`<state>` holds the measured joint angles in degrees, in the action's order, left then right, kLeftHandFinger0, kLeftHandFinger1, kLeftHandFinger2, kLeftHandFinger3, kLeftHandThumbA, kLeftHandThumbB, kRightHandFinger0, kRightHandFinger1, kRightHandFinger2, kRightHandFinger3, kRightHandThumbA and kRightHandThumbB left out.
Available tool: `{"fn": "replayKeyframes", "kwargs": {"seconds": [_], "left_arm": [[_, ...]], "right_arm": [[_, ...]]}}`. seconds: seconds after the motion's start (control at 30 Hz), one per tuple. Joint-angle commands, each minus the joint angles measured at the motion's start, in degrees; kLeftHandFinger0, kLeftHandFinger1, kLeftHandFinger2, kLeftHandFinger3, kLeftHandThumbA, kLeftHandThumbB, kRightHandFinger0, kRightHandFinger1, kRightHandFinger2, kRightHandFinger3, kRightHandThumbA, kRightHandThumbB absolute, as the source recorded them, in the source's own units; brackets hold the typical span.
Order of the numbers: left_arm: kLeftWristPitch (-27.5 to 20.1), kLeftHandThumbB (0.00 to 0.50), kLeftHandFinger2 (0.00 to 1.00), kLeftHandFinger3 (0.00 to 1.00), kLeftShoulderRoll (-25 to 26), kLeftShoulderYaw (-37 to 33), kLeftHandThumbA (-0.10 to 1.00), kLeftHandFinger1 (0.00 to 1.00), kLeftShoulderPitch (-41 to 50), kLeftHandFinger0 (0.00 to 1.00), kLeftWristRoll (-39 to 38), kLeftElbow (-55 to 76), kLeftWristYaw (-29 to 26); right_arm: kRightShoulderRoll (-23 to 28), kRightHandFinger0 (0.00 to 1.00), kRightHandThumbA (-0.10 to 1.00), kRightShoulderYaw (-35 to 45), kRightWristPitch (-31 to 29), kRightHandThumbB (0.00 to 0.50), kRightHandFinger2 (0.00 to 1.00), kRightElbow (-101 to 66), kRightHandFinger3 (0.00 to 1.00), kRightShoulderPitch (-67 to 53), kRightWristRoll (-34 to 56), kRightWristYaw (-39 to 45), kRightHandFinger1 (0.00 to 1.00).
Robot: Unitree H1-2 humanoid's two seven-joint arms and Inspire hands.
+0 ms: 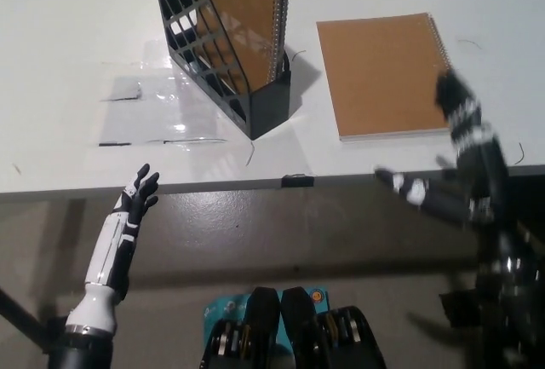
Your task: Use the right hand to pick up a book from the book holder on the left side and put it on another book on the right side
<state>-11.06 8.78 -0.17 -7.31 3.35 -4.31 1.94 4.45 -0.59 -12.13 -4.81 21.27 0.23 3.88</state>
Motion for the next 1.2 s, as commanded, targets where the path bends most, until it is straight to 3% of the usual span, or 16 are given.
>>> {"fn": "replayKeyframes", "kwargs": {"seconds": [0.0,0.13,0.23,0.4,0.5,0.63,0.8,0.9,1.0,1.17], "left_arm": [[-2.98,0.166,1.0,1.0,-0.09,-0.52,1.0,1.0,1.67,1.0,0.5,1.3,0.29],[-3.19,0.156,1.0,1.0,-0.5,-0.87,1.0,1.0,4.56,1.0,1.03,2.31,0.13],[-3.0,0.161,1.0,1.0,-0.57,-0.83,1.0,1.0,5.43,1.0,1.07,2.67,0.14],[-2.55,0.171,1.0,1.0,-0.56,-0.9,1.0,1.0,5.8,1.0,1.41,3.28,0.36],[-2.67,0.152,1.0,1.0,-0.3,-1.06,1.0,1.0,5.76,1.0,2.38,3.46,0.23],[-2.8,0.155,1.0,1.0,-0.16,-1.08,1.0,1.0,5.33,1.0,2.35,3.33,0.37],[-2.64,0.2,1.0,1.0,-0.07,-1.14,1.0,1.0,5.49,1.0,2.0,3.43,0.72],[-1.87,0.239,1.0,1.0,-0.1,-1.09,1.0,1.0,5.59,1.0,2.41,3.78,0.5],[-1.18,0.244,1.0,1.0,-0.1,-1.11,1.0,1.0,5.52,1.0,1.97,4.34,0.9],[-0.45,0.258,1.0,1.0,0.05,-1.24,1.0,1.0,5.56,1.0,2.49,4.77,0.92]], "right_arm": [[0.43,1.0,0.96,-0.23,6.55,0.277,1.0,-0.21,1.0,9.19,-0.41,0.42,1.0],[-0.38,1.0,1.0,-1.51,12.43,0.342,1.0,7.76,1.0,18.37,-1.05,0.74,1.0],[-1.11,1.0,0.99,-1.95,13.53,0.323,1.0,15.99,1.0,24.83,0.69,1.9,1.0],[-2.26,1.0,1.0,-1.92,10.83,0.348,1.0,32.01,1.0,35.8,0.95,2.11,1.0],[-3.23,1.0,1.0,-0.87,10.06,0.383,1.0,41.62,1.0,42.26,1.99,2.19,1.0],[-4.12,1.0,0.97,0.48,9.58,0.356,1.0,50.69,1.0,48.5,2.64,1.37,1.0],[-4.59,1.0,0.98,1.4,7.49,0.313,1.0,58.84,1.0,52.98,2.75,0.89,1.0],[-4.86,1.0,1.0,1.86,6.31,0.34,1.0,63.35,1.0,55.6,2.58,0.32,1.0],[-5.15,1.0,1.0,2.7,4.94,0.352,1.0,66.74,1.0,57.72,3.03,0.25,1.0],[-5.9,1.0,1.0,3.53,4.61,0.334,1.0,66.99,1.0,58.02,3.09,0.62,1.0]]}}
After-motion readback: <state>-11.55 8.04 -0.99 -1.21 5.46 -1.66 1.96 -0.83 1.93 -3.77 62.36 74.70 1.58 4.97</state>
